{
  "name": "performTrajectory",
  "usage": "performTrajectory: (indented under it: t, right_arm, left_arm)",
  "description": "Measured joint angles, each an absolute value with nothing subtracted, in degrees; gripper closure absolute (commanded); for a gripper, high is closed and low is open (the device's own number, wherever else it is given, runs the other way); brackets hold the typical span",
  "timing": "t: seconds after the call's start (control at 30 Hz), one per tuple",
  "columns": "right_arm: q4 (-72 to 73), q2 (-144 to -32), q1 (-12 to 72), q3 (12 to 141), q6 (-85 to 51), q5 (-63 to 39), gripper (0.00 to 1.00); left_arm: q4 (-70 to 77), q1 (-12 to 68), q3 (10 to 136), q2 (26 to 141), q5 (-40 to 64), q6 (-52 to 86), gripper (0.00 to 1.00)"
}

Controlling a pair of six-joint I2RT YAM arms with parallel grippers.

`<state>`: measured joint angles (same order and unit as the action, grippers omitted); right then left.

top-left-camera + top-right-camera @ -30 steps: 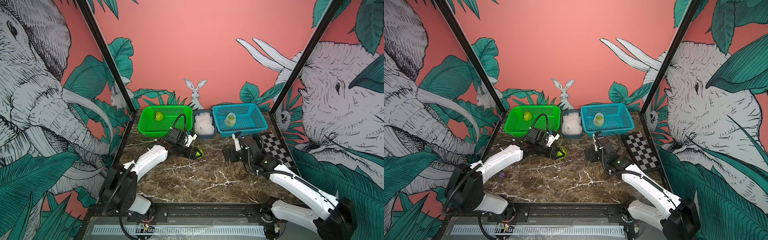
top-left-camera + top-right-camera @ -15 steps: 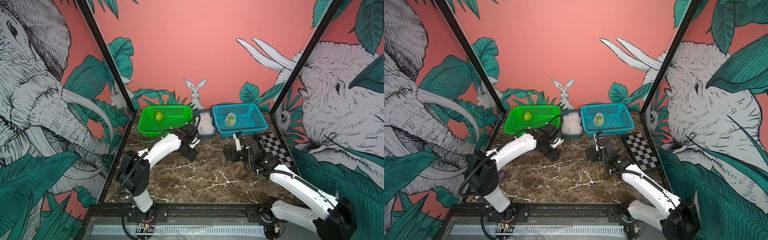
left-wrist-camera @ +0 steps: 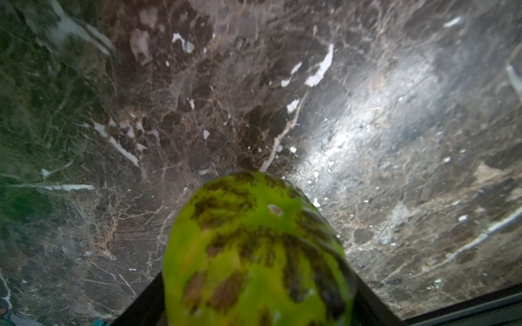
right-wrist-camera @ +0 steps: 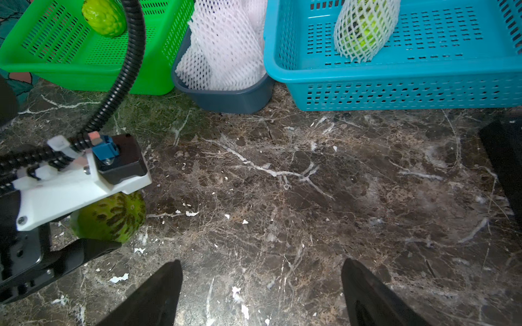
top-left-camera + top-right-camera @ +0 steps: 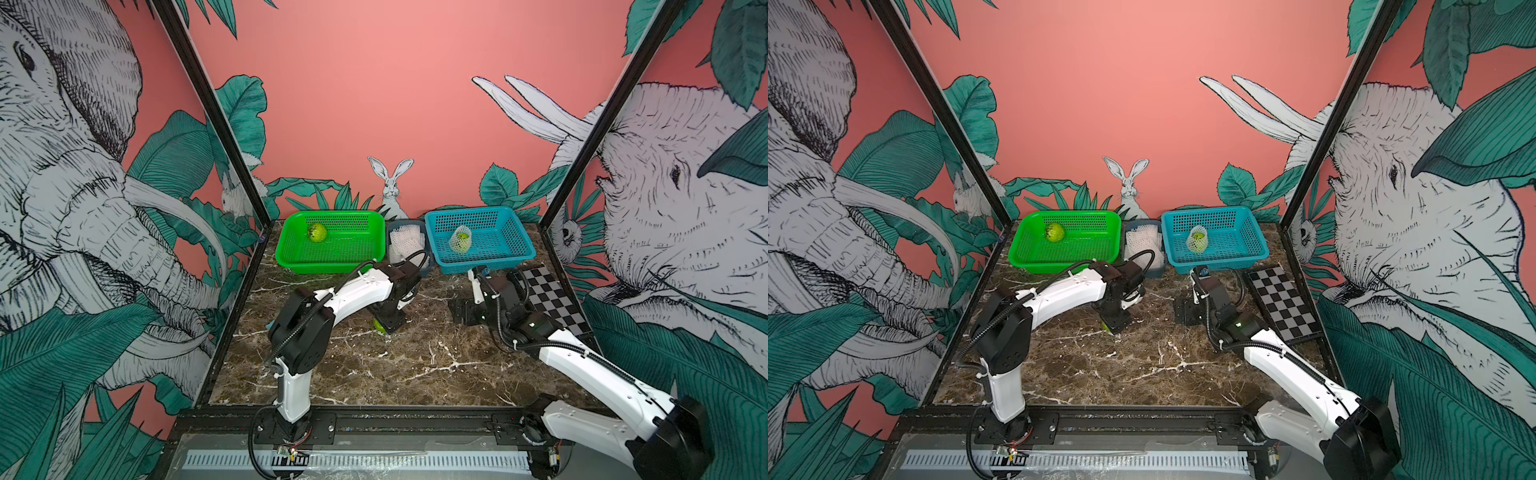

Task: Sleeve custard apples in foam nets
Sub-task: Place the custard apple at the center of the board.

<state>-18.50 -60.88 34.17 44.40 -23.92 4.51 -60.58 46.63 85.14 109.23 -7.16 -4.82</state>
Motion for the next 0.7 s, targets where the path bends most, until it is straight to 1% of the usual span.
performTrajectory:
  t: [0.13, 0.33, 0.57, 0.7]
  right_arm:
    - [-18.4, -60.3, 33.9, 44.3, -23.9, 4.5, 0.1]
    - [-18.4, -60.1, 33.3, 44.1, -24.0, 4.5, 0.1]
    - [-17.9, -59.8, 32.9, 43.3, -24.1, 4.2, 0.1]
    - [-17.9, -59.7, 32.8, 42.8, -24.1, 4.1, 0.1]
  left_arm:
    - [-61.0, 48.2, 86.5, 111.3, -9.2, -4.9, 0.32]
    - [-62.4, 49.7, 86.9, 114.4, -11.9, -5.2, 0.28]
    - [-63.4, 51.0, 89.1, 116.1, -14.2, -5.3, 0.17]
    - [-63.4, 51.3, 89.2, 116.2, -14.5, -5.4, 0.14]
